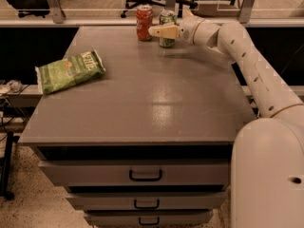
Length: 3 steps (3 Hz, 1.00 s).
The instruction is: Move green can near coke can
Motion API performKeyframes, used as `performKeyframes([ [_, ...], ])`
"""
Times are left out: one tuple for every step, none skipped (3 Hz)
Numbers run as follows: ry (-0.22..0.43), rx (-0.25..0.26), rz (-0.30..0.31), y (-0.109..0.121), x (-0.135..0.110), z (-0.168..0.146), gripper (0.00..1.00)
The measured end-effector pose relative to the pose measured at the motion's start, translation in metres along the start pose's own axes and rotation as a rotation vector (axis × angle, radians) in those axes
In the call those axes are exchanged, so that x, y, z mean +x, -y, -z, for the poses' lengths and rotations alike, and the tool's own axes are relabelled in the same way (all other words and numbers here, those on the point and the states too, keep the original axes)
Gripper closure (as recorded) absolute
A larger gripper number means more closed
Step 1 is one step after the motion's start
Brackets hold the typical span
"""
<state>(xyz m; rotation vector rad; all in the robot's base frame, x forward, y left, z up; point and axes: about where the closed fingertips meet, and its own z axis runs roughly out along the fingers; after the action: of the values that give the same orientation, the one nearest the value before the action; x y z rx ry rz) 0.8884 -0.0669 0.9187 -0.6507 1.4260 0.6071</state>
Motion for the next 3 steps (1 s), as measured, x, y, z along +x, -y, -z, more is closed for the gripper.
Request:
performKeyframes([
  [-0.009, -0.007, 0.037, -0.004, -0.016, 0.026, 0.00],
  [-0.045, -0.028, 0.093, -0.014, -0.037, 0.061, 0.00],
  [-0.113, -0.078, 0.165, -0.031, -0.057, 0.097, 0.00],
])
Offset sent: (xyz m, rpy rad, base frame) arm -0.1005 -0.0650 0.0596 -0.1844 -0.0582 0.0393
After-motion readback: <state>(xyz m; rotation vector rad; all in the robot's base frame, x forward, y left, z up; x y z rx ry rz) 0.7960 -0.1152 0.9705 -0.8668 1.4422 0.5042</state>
